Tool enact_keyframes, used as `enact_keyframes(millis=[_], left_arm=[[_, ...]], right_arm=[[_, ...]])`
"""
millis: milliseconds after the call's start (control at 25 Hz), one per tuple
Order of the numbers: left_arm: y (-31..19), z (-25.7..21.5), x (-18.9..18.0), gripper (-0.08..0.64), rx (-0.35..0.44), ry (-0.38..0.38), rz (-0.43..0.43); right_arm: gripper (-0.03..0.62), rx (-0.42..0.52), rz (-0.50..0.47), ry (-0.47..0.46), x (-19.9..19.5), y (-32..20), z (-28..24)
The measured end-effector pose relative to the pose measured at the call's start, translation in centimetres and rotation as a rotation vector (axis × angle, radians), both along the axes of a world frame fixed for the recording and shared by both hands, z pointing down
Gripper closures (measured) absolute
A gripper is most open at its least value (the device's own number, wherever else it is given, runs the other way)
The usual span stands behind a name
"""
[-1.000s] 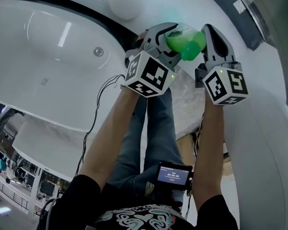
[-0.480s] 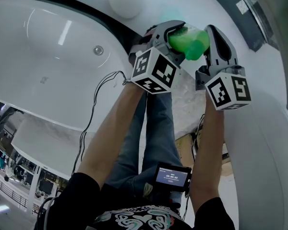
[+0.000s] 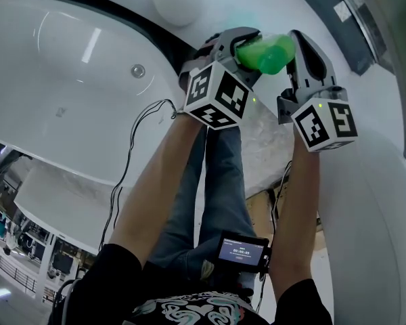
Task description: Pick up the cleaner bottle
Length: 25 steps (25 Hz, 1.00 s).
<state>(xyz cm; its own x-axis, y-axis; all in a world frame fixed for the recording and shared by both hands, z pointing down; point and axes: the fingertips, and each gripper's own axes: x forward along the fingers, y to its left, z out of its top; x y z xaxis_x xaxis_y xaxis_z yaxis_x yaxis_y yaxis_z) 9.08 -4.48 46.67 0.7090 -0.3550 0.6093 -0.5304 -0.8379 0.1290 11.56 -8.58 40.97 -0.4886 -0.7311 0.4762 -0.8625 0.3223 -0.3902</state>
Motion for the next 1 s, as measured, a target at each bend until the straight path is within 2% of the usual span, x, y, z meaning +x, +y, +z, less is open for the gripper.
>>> enact_keyframes(millis=[200, 360, 480, 680, 760, 840, 920, 1000], left_arm=[[-0.6, 0.0, -0.6, 0.35, -0.081, 0.052, -0.036], [-1.3, -0.2, -0.7, 0.351, -0.11, 0.066, -0.024], [-1.7, -0.1, -1.0, 0.353, -0.171, 0.1, -0.033], [-2.9, -0.4, -1.4, 0.354, -0.316, 0.231, -0.131], [-3.2, -0.6, -1.8, 0.356, -0.353, 0.275, -0.179], [-3.3, -0.7, -2.1, 0.356, -0.375, 0.3, -0.21], [-3.4, -0.6, -2.1, 0.357, -0.401, 0.324, -0.233], [-3.4, -0.3, -2.2, 0.357, -0.444, 0.36, -0.267]], right_arm=[[0.565, 0.011, -0.022, -0.009, -0.9, -1.0, 0.1], [0.565, 0.018, -0.03, 0.039, -1.1, -1.5, 0.1], [0.565, 0.021, -0.059, 0.039, -1.7, -1.9, 0.1], [0.565, 0.049, -0.127, 0.054, -3.5, -2.6, -0.6], [0.565, 0.062, -0.149, 0.055, -4.3, -2.8, -1.1], [0.565, 0.09, -0.16, 0.103, -4.7, -2.9, -1.5], [0.565, 0.113, -0.138, 0.15, -4.1, -2.9, -1.8], [0.565, 0.115, -0.087, 0.141, -3.0, -2.9, -2.1]])
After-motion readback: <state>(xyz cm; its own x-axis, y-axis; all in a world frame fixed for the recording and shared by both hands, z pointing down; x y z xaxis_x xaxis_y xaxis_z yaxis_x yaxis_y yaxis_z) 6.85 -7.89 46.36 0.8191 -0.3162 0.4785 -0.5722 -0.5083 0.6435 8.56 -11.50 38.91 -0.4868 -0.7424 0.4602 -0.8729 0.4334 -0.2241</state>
